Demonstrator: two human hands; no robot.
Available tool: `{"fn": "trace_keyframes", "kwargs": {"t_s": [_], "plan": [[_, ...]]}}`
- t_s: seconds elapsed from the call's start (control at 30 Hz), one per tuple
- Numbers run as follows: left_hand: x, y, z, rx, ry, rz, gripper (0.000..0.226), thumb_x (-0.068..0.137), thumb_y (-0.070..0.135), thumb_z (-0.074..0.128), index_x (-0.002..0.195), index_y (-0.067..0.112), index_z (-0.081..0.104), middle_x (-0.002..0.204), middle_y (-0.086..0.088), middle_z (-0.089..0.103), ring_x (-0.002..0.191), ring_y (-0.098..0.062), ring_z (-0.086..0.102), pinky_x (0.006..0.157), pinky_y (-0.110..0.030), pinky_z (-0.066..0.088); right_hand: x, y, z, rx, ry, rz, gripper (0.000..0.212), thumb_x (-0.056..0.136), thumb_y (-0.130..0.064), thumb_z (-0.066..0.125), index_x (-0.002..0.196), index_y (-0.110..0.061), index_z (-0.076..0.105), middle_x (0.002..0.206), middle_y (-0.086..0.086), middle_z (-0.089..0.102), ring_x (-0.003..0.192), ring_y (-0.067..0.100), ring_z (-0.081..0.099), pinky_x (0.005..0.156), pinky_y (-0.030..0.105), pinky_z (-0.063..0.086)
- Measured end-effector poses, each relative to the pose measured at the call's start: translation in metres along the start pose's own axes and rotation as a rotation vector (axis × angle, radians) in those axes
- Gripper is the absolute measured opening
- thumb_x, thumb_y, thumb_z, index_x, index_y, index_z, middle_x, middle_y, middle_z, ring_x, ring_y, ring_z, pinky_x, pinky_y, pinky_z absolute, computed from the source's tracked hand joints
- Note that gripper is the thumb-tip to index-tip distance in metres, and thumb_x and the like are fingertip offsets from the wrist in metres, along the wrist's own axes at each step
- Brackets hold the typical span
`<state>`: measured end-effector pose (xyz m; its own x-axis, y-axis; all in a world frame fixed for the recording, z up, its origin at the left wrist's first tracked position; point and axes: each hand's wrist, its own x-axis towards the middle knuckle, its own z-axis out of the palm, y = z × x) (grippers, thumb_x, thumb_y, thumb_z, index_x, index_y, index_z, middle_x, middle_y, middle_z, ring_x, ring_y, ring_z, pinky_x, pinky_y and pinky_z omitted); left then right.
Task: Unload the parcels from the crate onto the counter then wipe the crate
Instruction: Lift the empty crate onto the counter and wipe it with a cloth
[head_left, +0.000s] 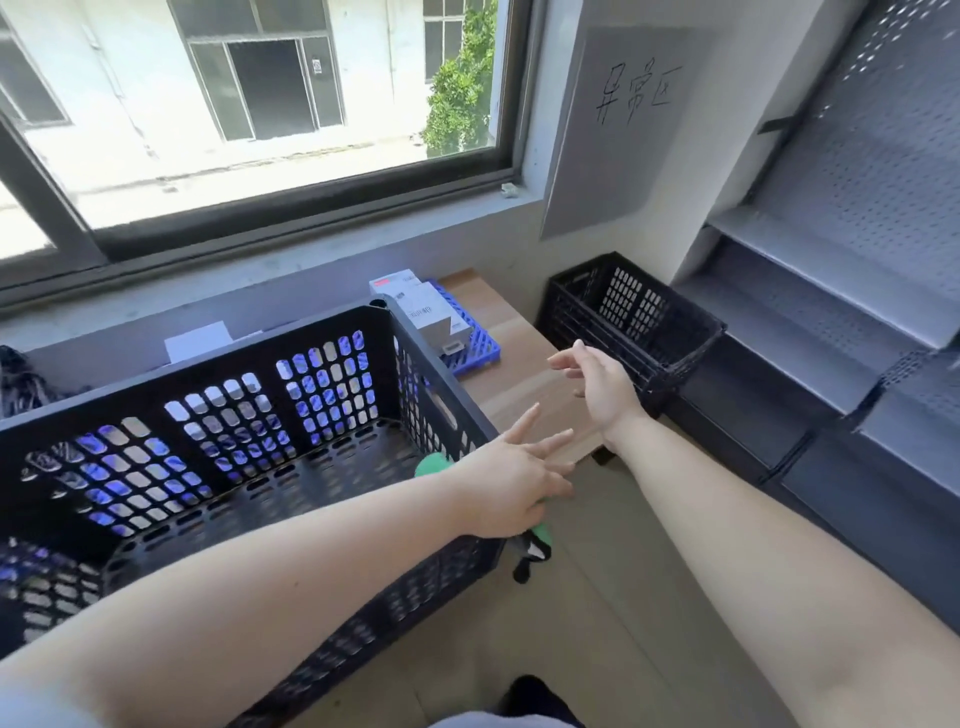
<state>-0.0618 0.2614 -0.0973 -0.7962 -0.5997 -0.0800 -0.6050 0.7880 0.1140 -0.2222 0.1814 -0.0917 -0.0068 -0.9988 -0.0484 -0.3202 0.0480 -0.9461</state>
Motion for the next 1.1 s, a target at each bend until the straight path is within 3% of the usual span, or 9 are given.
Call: {"fn": "trace_keyframes", "kwargs": {"t_s": [0.1, 0.23, 0.33, 0.4, 0.5, 0.6, 0.8, 1.0, 1.1], "plan": [[-0.001, 0.01, -0.001, -0.02, 0.097, -0.144, 0.052, 0.092, 0.008, 0.045, 0.143, 0.018, 0.047, 0.152, -0.009, 0.044, 0.152, -0.027, 0.007, 0.113, -0.048, -0.028, 0.008, 0.006, -0.008, 0.0, -0.011, 0.009, 0.044, 0.107, -0.03, 0.033, 0.104, -0.006, 0.07, 0.107, 0.0, 0.068, 0.097, 0.004, 0.056, 0.091, 0.027, 0.044], [0.002, 0.0, -0.018, -0.022, 0.298, -0.432, 0.055, 0.099, 0.008, 0.039, 0.153, 0.019, 0.031, 0.16, -0.009, 0.028, 0.152, -0.03, -0.001, 0.117, -0.058, -0.016, 0.021, 0.007, -0.005, 0.025, -0.039, 0.02, 0.044, 0.107, -0.027, 0.033, 0.105, -0.001, 0.069, 0.106, 0.003, 0.067, 0.093, 0.004, 0.057, 0.085, 0.02, 0.044], [0.01, -0.012, -0.01, 0.011, 0.127, -0.571, 0.051, 0.106, 0.034, 0.026, 0.156, 0.028, 0.017, 0.166, -0.005, 0.008, 0.151, -0.029, -0.015, 0.113, -0.067, -0.01, 0.028, 0.005, 0.006, 0.022, -0.096, 0.025, 0.043, 0.107, -0.028, 0.033, 0.101, -0.005, 0.07, 0.104, 0.001, 0.068, 0.09, 0.001, 0.056, 0.079, 0.018, 0.043], [0.008, -0.02, -0.001, -0.142, 0.143, -0.518, 0.055, 0.103, 0.05, 0.021, 0.155, 0.035, 0.018, 0.166, -0.001, -0.003, 0.149, -0.028, -0.023, 0.114, -0.066, -0.012, 0.032, 0.007, 0.013, 0.02, -0.134, 0.021, 0.043, 0.107, -0.03, 0.034, 0.099, -0.008, 0.07, 0.102, -0.001, 0.069, 0.092, 0.004, 0.058, 0.08, 0.022, 0.043], [-0.005, -0.033, 0.006, -0.229, 0.304, -0.296, 0.05, 0.099, 0.05, 0.026, 0.143, 0.036, 0.046, 0.164, 0.005, 0.014, 0.152, -0.022, -0.012, 0.117, -0.059, -0.015, 0.038, 0.006, 0.016, 0.028, -0.169, 0.002, 0.043, 0.107, -0.028, 0.035, 0.098, -0.005, 0.07, 0.095, -0.005, 0.068, 0.088, 0.002, 0.057, 0.077, 0.02, 0.042], [-0.01, -0.044, 0.017, -0.074, 0.271, -0.132, 0.051, 0.104, 0.048, 0.022, 0.124, 0.033, 0.066, 0.151, 0.008, 0.045, 0.152, -0.025, 0.014, 0.115, -0.068, -0.005, 0.044, 0.005, 0.016, 0.027, -0.19, -0.008, 0.042, 0.107, -0.029, 0.034, 0.096, -0.009, 0.07, 0.098, -0.002, 0.069, 0.09, 0.008, 0.056, 0.078, 0.023, 0.043], [0.005, -0.068, 0.018, -0.012, 0.348, -0.179, 0.048, 0.1, 0.035, 0.033, 0.087, 0.022, 0.077, 0.118, 0.008, 0.071, 0.137, -0.026, 0.046, 0.113, -0.072, 0.007, 0.052, 0.008, 0.019, 0.053, -0.241, 0.015, 0.046, 0.107, -0.034, 0.034, 0.102, -0.005, 0.07, 0.107, 0.002, 0.072, 0.1, 0.018, 0.06, 0.084, 0.035, 0.046], [-0.003, -0.115, 0.001, -0.047, 0.283, -0.526, 0.067, 0.093, 0.052, 0.015, 0.108, 0.028, 0.076, 0.138, 0.014, 0.057, 0.149, -0.019, 0.022, 0.113, -0.066, -0.015, 0.059, 0.012, 0.038, 0.065, -0.303, 0.032, 0.041, 0.107, -0.032, 0.035, 0.092, -0.015, 0.069, 0.104, 0.001, 0.072, 0.099, 0.019, 0.061, 0.08, 0.034, 0.045], [-0.002, -0.137, -0.011, -0.013, 0.146, -0.627, 0.051, 0.104, 0.047, 0.019, 0.127, 0.039, 0.064, 0.156, 0.011, 0.037, 0.153, -0.02, 0.003, 0.112, -0.065, -0.017, 0.058, 0.004, 0.06, 0.086, -0.295, 0.054, 0.037, 0.107, -0.032, 0.035, 0.099, -0.016, 0.067, 0.106, 0.002, 0.071, 0.096, 0.017, 0.059, 0.081, 0.034, 0.046]]}}
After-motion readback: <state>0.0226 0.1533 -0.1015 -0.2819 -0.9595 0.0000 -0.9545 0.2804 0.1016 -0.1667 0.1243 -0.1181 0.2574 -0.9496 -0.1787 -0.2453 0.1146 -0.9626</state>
